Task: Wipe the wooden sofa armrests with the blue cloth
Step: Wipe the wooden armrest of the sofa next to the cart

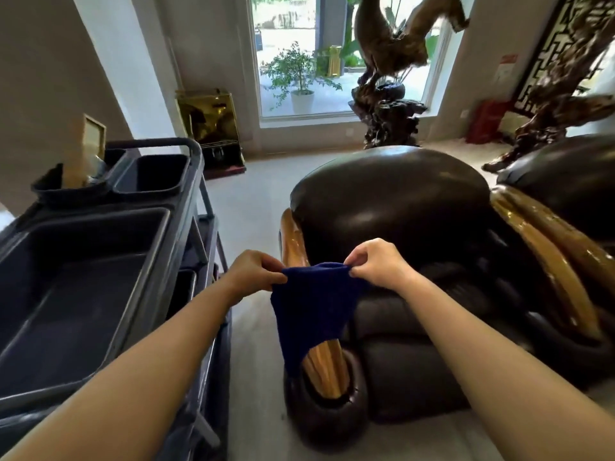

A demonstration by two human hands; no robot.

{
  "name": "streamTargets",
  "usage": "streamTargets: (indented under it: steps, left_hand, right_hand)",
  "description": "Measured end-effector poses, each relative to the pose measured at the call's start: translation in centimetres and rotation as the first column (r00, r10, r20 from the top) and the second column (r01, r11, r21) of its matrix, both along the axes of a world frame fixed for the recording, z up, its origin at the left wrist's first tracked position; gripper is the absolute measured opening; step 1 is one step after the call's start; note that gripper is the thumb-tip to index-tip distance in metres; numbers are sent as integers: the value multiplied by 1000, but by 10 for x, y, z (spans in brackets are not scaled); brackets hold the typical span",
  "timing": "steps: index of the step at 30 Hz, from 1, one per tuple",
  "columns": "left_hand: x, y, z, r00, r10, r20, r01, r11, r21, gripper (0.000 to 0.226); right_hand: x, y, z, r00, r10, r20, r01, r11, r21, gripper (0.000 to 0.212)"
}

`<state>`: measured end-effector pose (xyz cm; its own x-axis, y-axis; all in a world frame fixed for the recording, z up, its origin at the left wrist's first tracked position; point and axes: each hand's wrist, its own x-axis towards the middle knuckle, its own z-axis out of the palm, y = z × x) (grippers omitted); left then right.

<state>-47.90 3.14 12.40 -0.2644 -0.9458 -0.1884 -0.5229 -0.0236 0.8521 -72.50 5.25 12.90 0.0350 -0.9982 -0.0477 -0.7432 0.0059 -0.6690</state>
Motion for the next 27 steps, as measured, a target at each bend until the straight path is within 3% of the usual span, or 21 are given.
streamTargets:
  steps: [7, 13, 20, 27]
  left_hand:
    - [-28, -64, -64, 999, 0, 37, -2, 997, 71, 17]
    - [-37, -105, -155, 995, 44, 87, -59, 981, 182, 19]
    - [-57, -154, -255, 989, 77, 130, -113, 947, 300, 19]
    - [-55, -236, -302, 940, 144, 308, -188, 975, 120, 15]
  right_hand:
    - [-26, -69, -64, 999, -27, 22, 25, 995, 96, 18]
    - [-35, -121, -158, 1000, 3, 24, -9, 973, 232, 31]
    - [-49, -186, -261, 998, 37, 51, -52, 934, 353, 30]
    - [-32, -271, -313, 992, 51, 112, -75, 972, 225, 18]
